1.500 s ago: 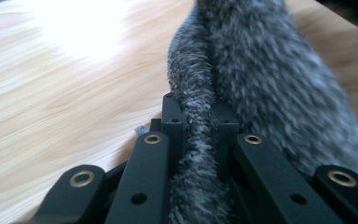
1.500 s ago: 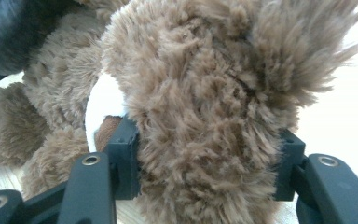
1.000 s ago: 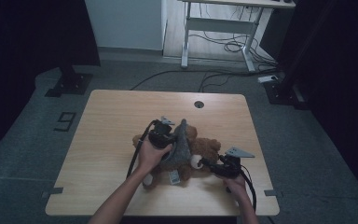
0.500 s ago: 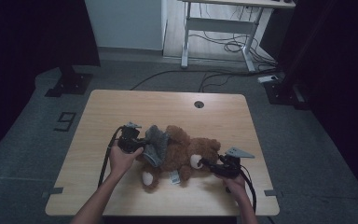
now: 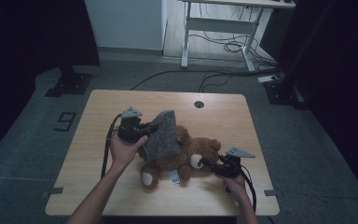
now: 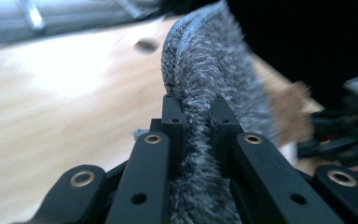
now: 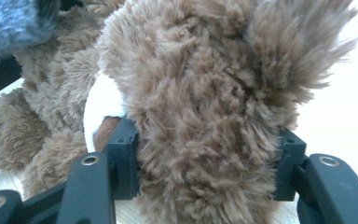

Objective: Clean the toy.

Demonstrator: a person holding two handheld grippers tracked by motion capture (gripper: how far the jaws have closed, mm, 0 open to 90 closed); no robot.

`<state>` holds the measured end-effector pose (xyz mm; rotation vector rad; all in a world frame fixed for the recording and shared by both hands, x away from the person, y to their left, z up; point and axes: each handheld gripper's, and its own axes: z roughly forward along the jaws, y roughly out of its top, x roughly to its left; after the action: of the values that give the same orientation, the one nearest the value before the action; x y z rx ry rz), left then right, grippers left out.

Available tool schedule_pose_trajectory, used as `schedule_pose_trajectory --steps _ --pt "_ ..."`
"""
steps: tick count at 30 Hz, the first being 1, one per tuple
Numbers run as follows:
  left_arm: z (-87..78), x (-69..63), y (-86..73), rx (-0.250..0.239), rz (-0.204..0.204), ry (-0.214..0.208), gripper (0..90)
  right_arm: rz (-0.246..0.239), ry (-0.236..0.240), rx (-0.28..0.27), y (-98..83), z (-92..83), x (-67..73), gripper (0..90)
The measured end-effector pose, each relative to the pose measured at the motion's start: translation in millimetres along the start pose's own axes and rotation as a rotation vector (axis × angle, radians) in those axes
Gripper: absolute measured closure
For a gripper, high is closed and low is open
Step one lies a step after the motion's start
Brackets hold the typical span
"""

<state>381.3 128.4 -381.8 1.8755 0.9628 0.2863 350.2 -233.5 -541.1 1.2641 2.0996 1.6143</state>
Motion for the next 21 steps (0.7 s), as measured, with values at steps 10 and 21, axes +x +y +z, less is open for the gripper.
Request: schedule_pose_trajectory --steps 10,21 --pt "56.6 -75.3 35.2 0.013 0.122 -0.135 79.6 0.001 0.003 -0.005 -0.2 0.4 -0.7 41.9" --pt "147.5 -90.2 10.8 0.196 0.091 -0.099 79.2 0.024 0.012 -0.004 -0.7 1.3 -3.3 41.5"
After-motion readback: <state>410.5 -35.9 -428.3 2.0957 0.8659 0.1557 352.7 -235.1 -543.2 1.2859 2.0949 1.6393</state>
